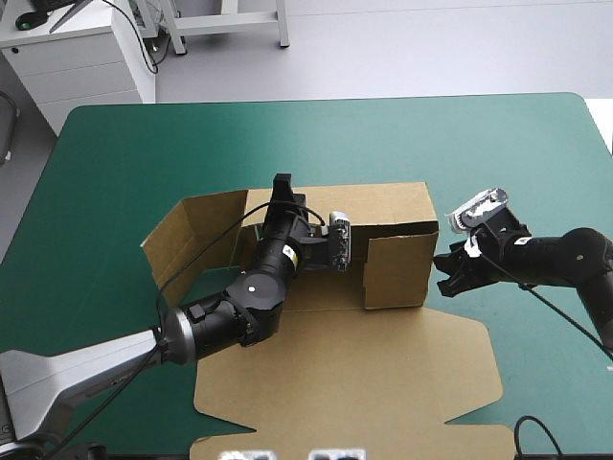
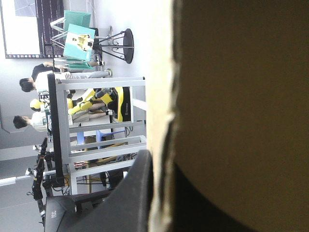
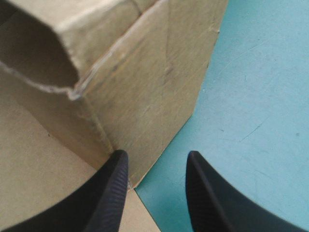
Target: Fold the box
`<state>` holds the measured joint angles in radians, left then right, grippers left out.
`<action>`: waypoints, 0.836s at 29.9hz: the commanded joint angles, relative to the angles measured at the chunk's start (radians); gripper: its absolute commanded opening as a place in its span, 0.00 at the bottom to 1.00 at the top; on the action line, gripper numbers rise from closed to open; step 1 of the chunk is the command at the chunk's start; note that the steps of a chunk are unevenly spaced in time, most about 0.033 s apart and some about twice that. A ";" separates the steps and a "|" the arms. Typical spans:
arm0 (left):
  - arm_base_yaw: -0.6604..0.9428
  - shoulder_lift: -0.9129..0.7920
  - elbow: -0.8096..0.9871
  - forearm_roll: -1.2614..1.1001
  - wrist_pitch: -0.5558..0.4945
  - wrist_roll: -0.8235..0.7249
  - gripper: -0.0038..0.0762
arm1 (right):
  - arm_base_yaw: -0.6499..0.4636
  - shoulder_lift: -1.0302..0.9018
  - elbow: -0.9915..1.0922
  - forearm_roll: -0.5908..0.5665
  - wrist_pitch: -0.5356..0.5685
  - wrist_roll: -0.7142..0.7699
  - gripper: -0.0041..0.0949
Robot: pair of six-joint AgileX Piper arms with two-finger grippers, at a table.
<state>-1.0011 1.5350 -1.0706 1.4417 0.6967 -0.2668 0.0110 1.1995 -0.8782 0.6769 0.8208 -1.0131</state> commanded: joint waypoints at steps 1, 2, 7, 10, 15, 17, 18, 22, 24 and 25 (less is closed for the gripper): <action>-0.006 -0.043 -0.024 0.020 -0.003 -0.018 0.04 | 0.002 -0.033 -0.025 0.036 0.019 -0.031 0.45; -0.006 -0.043 -0.024 0.020 -0.003 -0.018 0.04 | 0.002 -0.036 -0.025 0.036 0.019 -0.031 0.45; -0.006 -0.043 -0.024 0.020 -0.003 -0.005 0.04 | 0.002 -0.040 -0.025 0.039 -0.003 -0.034 0.45; -0.006 -0.043 -0.024 0.020 -0.003 -0.005 0.04 | 0.002 -0.040 -0.025 0.077 -0.003 -0.079 0.45; -0.006 -0.043 -0.024 0.020 0.000 -0.007 0.04 | 0.002 -0.021 -0.025 0.182 -0.020 -0.135 0.51; -0.006 -0.043 -0.024 0.020 0.002 -0.009 0.04 | 0.002 -0.007 -0.025 0.214 -0.024 -0.137 0.56; -0.006 -0.043 -0.024 0.020 0.002 -0.009 0.04 | 0.002 0.001 -0.025 0.228 -0.027 -0.142 0.58; -0.006 -0.043 -0.024 0.026 -0.002 -0.017 0.04 | 0.002 0.049 -0.025 0.280 -0.036 -0.180 0.59; -0.006 -0.043 -0.024 0.030 -0.004 -0.040 0.04 | 0.002 0.073 -0.025 0.325 -0.040 -0.210 0.59; -0.006 -0.045 -0.024 0.030 -0.004 -0.049 0.04 | 0.002 0.084 -0.025 0.348 -0.051 -0.214 0.58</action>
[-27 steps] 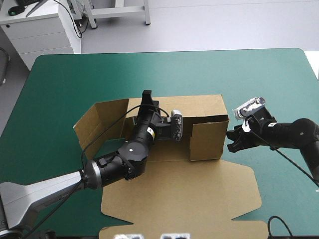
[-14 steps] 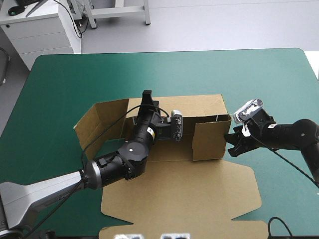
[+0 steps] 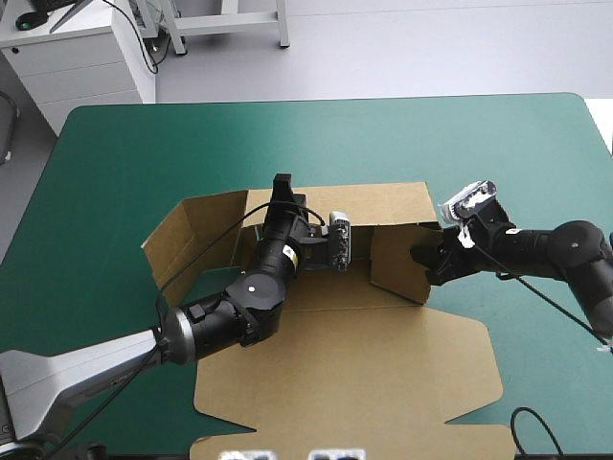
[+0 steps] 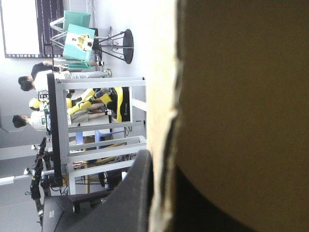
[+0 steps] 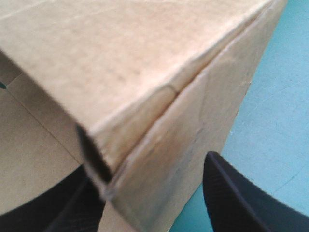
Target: Fold the box
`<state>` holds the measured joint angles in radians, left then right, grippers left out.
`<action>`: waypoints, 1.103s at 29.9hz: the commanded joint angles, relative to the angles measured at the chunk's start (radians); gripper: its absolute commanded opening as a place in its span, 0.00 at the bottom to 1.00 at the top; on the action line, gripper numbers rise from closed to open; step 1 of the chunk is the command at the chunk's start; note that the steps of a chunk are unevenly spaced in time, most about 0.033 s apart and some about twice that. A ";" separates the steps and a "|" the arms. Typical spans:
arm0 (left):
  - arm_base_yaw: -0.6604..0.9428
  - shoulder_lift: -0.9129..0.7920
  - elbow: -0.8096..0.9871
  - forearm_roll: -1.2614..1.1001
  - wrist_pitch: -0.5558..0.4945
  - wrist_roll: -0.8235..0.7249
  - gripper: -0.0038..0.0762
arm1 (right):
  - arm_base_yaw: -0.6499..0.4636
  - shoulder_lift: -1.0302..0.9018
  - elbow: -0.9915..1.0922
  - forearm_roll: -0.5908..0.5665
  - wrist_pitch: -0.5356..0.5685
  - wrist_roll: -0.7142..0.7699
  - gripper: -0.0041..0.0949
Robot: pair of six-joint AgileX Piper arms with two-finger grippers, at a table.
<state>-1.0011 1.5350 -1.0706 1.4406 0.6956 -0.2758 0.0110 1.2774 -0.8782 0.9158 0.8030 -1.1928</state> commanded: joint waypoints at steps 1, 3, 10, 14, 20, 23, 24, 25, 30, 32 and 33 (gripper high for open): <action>-0.006 -0.045 -0.024 0.031 -0.003 -0.049 0.04 | 0.002 0.017 -0.025 0.128 -0.046 -0.034 0.56; -0.006 -0.045 -0.024 0.031 -0.003 -0.055 0.04 | 0.002 0.032 -0.025 0.145 -0.080 -0.034 0.47; -0.006 -0.045 -0.024 0.031 -0.016 -0.057 0.04 | 0.002 0.046 -0.025 0.155 -0.094 -0.034 0.03; -0.006 -0.045 -0.024 0.031 -0.025 -0.057 0.04 | 0.002 0.046 -0.025 0.157 -0.094 -0.027 0.04; -0.006 -0.045 -0.024 0.028 -0.027 -0.057 0.05 | 0.002 0.046 -0.025 0.152 -0.104 -0.007 0.04; -0.006 -0.045 -0.024 0.027 -0.025 -0.057 0.13 | 0.002 0.046 -0.025 0.126 -0.117 0.023 0.04; -0.006 -0.045 -0.024 0.027 -0.025 -0.057 0.17 | 0.002 0.046 -0.025 0.114 -0.118 0.026 0.04; -0.006 -0.045 -0.024 0.025 -0.025 -0.059 0.21 | 0.002 0.046 -0.025 0.110 -0.119 0.030 0.04; -0.006 -0.045 -0.024 0.029 -0.028 -0.082 0.41 | 0.009 0.044 -0.025 0.096 -0.153 0.071 0.04; -0.015 -0.047 -0.024 0.029 -0.032 -0.082 0.42 | 0.034 0.044 -0.025 0.044 -0.187 0.113 0.04; -0.027 -0.049 -0.024 0.029 -0.032 -0.082 0.42 | 0.050 0.044 -0.025 0.012 -0.203 0.133 0.04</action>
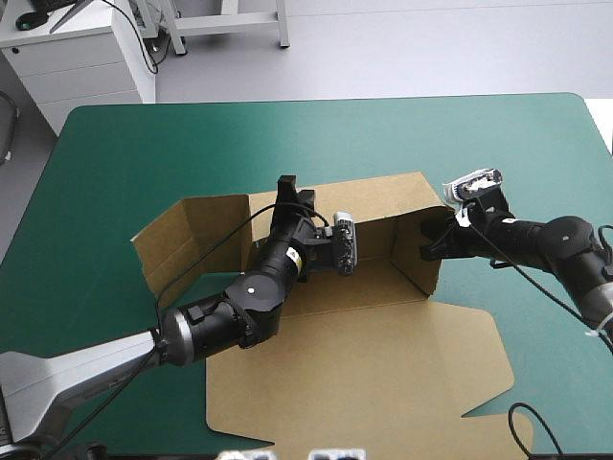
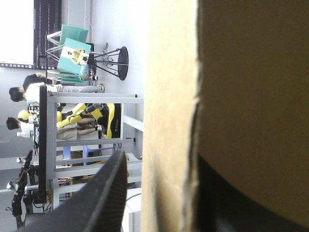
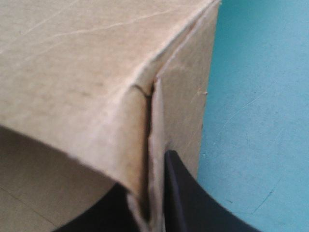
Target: Fold the box
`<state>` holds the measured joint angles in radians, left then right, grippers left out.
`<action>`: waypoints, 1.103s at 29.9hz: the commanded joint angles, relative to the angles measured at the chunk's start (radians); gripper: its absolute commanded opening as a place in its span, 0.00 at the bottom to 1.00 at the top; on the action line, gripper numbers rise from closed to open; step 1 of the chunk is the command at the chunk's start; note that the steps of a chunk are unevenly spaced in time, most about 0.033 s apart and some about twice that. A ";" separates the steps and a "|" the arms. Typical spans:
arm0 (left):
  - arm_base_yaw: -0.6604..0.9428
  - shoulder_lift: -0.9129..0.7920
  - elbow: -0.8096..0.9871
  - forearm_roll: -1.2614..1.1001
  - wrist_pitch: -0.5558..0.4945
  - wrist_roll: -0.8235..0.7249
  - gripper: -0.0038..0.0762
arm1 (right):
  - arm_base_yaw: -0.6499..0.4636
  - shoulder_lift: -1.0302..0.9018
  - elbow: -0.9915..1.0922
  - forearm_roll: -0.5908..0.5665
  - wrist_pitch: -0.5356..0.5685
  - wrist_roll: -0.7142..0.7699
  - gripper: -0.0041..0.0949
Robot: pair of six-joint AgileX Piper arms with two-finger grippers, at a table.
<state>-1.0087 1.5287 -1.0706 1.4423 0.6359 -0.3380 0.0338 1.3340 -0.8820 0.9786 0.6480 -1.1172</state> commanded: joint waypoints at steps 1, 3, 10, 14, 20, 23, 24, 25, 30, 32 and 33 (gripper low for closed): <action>-0.030 -0.045 -0.024 0.027 0.027 -0.020 0.42 | 0.040 -0.013 -0.021 -0.079 -0.061 0.073 0.04; -0.060 -0.052 -0.024 0.027 0.019 -0.025 0.42 | 0.067 -0.013 -0.023 -0.136 -0.098 0.127 0.04; -0.167 -0.102 -0.024 0.031 0.031 -0.101 0.42 | 0.078 -0.013 -0.023 -0.188 -0.145 0.215 0.04; -0.244 -0.145 -0.024 0.033 0.035 -0.105 0.42 | 0.078 -0.013 -0.023 -0.197 -0.146 0.222 0.04; -0.369 -0.192 -0.024 0.026 0.109 -0.141 0.39 | 0.078 -0.013 -0.023 -0.237 -0.146 0.263 0.04; -0.387 -0.218 -0.025 0.026 0.131 -0.146 0.11 | 0.078 -0.013 -0.023 -0.268 -0.146 0.287 0.04; -0.387 -0.234 -0.030 0.028 0.131 -0.146 0.05 | 0.078 -0.015 -0.023 -0.268 -0.146 0.289 0.04; -0.385 -0.247 -0.039 0.028 0.139 -0.146 0.06 | 0.078 -0.022 -0.023 -0.268 -0.146 0.292 0.04; -0.298 -0.305 -0.124 0.026 0.147 -0.146 0.06 | 0.078 -0.052 -0.046 -0.268 -0.142 0.351 0.04; -0.229 -0.310 -0.177 -0.006 0.139 -0.146 0.06 | 0.078 -0.061 -0.063 -0.268 -0.130 0.379 0.04; -0.197 -0.310 -0.206 -0.025 0.139 -0.142 0.06 | 0.078 -0.061 -0.071 -0.273 -0.122 0.394 0.04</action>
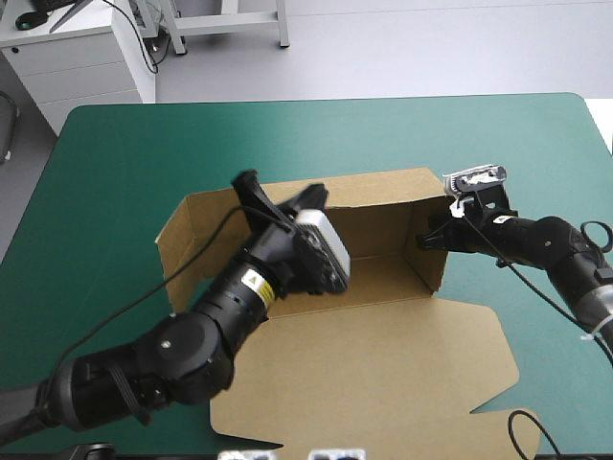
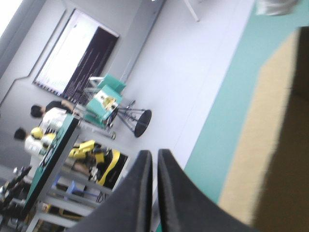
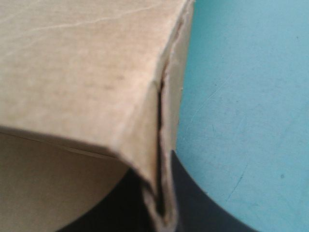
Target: Fold the box
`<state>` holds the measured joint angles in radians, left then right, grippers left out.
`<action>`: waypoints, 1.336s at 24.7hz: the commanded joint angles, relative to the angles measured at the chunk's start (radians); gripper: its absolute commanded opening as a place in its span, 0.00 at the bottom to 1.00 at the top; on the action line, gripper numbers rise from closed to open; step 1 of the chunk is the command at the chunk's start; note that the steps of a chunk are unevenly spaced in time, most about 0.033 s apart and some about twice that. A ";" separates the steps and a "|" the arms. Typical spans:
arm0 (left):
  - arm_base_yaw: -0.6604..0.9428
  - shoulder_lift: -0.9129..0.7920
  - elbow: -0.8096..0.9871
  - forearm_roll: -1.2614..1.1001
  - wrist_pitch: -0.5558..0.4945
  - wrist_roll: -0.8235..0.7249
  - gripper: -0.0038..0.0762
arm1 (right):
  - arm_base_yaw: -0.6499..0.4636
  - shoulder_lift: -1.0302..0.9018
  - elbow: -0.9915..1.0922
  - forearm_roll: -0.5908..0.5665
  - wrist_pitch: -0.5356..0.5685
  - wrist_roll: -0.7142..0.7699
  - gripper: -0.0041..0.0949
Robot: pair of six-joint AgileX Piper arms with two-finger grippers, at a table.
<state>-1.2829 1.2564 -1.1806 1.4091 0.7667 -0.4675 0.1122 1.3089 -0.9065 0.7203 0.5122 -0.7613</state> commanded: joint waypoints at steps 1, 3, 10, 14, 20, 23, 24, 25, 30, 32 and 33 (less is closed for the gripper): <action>0.121 -0.036 -0.125 -0.022 0.003 -0.001 0.06 | 0.000 -0.036 -0.060 -0.021 0.031 0.059 0.04; 0.205 -0.033 -0.172 -0.116 -0.009 0.056 0.06 | 0.000 -0.036 -0.085 -0.056 0.078 0.112 0.04; 0.599 -0.032 -0.256 -0.465 -0.097 0.166 0.06 | 0.000 -0.036 -0.160 -0.183 0.258 0.310 0.04; 0.788 -0.032 -0.254 -0.660 -0.128 0.207 0.06 | 0.000 -0.010 -0.203 -0.241 0.405 0.401 0.04; 1.081 -0.032 -0.252 -1.009 -0.127 0.396 0.06 | 0.000 0.101 -0.304 -0.257 0.482 0.417 0.04; 1.157 -0.032 -0.250 -1.102 -0.087 0.415 0.06 | 0.000 0.173 -0.393 -0.268 0.498 0.431 0.04; 1.164 -0.032 -0.248 -1.119 -0.061 0.468 0.06 | 0.000 0.223 -0.446 -0.268 0.498 0.431 0.04; 1.164 -0.030 -0.248 -1.122 -0.039 0.487 0.06 | 0.003 0.259 -0.487 -0.268 0.496 0.434 0.04; 1.164 -0.028 -0.248 -1.122 -0.005 0.488 0.06 | 0.067 0.401 -0.604 -0.287 0.397 0.456 0.14; 1.164 -0.028 -0.248 -1.122 0.006 0.488 0.06 | 0.102 0.446 -0.635 -0.342 0.336 0.497 0.25; 1.164 -0.028 -0.248 -1.122 0.019 0.489 0.06 | 0.116 0.470 -0.649 -0.380 0.320 0.521 0.31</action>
<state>-0.1208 1.2501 -1.4023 0.2820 0.8228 0.0231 0.2055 1.7858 -1.5031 0.3951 0.8904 -0.2737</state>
